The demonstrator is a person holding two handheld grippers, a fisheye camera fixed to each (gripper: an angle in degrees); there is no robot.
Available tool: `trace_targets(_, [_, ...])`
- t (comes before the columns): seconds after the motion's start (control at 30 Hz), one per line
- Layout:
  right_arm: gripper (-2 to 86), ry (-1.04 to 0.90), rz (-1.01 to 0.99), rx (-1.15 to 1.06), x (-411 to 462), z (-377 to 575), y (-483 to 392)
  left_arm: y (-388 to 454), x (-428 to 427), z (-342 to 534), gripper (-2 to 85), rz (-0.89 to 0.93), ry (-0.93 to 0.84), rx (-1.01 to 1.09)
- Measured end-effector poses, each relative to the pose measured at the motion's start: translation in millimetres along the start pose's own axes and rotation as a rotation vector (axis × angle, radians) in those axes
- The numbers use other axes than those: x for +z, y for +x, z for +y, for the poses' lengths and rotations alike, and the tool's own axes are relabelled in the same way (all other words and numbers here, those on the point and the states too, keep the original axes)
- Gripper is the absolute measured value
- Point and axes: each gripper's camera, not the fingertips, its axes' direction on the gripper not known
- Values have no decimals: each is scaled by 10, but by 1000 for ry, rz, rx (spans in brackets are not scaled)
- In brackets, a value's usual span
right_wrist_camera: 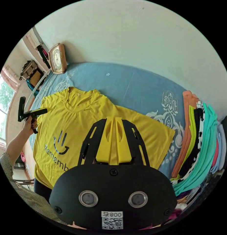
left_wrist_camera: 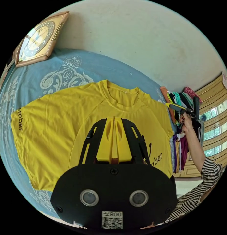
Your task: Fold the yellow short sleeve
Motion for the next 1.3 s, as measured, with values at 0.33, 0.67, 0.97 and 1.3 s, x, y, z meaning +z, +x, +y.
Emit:
trace_targets(0.33, [18,-166,248,-238,911,-978,-269,112,417,-850,4,-45,-13,78])
trace_targets(0.67, [-2,-116,97,-61,746,-1389,91,283,629,-1484,3,-50,20,69])
trace_targets(0.97, [1,95,-180,-166,573,-1535,-313,340,818,-1967,3,-94,40,55])
trace_targets(1.3, [1,62,59,-221,987,-1779,-821,618,1056,-2324,3,-157,87,134])
